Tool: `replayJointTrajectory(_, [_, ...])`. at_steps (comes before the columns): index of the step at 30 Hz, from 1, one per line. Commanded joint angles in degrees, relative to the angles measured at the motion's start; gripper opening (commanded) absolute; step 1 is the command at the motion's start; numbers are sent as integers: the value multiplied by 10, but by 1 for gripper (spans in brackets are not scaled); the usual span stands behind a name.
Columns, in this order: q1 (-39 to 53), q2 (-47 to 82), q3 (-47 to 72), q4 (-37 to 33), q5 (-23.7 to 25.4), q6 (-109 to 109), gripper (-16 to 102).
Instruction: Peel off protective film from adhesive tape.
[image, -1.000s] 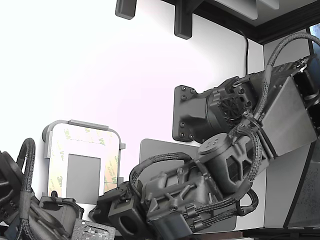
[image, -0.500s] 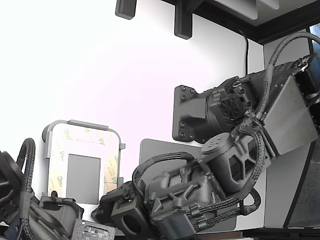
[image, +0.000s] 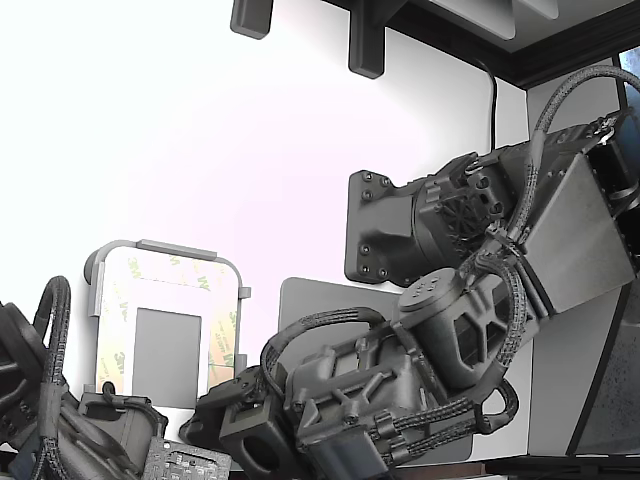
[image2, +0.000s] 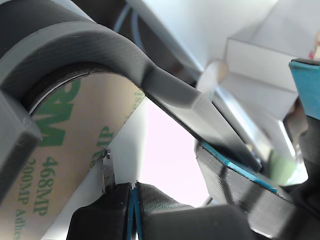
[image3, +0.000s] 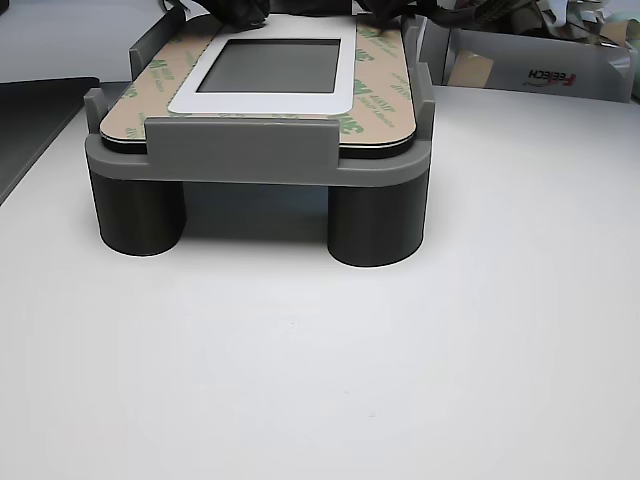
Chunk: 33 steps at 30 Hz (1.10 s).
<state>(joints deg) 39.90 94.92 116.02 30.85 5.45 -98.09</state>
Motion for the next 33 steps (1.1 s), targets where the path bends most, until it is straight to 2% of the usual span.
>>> replayJointTrajectory(1, [-11,9,-14,-7,-1,-2,-11])
replayJointTrajectory(14, [-7,30,16,-21,1,2,-11])
replayJointTrajectory(33, [-10,15,-11,-8,-3,-11,-11])
